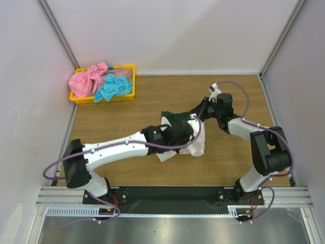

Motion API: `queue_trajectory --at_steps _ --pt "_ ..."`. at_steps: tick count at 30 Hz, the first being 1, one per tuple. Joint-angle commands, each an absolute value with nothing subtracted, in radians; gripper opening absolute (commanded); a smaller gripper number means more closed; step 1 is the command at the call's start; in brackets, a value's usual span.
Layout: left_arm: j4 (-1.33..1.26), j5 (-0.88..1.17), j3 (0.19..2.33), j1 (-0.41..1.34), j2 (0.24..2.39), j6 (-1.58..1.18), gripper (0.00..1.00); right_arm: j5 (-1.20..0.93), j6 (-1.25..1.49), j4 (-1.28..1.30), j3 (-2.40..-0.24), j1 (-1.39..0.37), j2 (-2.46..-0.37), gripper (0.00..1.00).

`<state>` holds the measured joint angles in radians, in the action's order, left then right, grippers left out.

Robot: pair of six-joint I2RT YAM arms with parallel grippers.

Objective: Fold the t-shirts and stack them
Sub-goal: Fold the tshirt

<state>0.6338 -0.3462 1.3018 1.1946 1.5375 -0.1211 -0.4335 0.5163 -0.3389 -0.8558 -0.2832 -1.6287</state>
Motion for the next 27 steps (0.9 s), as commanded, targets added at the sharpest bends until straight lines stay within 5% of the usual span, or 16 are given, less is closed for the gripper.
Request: queue_trajectory --at_steps 1,20,27 --pt "0.687 -0.239 1.442 1.117 1.597 -0.009 0.0 -0.428 0.514 -0.31 -0.884 -0.212 -1.574 0.07" --pt "1.02 -0.012 2.302 0.808 2.216 0.212 0.01 -0.439 0.514 -0.321 -0.787 -0.057 -1.571 0.05" --pt "0.993 0.052 2.332 0.77 2.299 0.212 0.02 -0.448 0.506 -0.298 -0.787 -0.055 -1.571 0.05"
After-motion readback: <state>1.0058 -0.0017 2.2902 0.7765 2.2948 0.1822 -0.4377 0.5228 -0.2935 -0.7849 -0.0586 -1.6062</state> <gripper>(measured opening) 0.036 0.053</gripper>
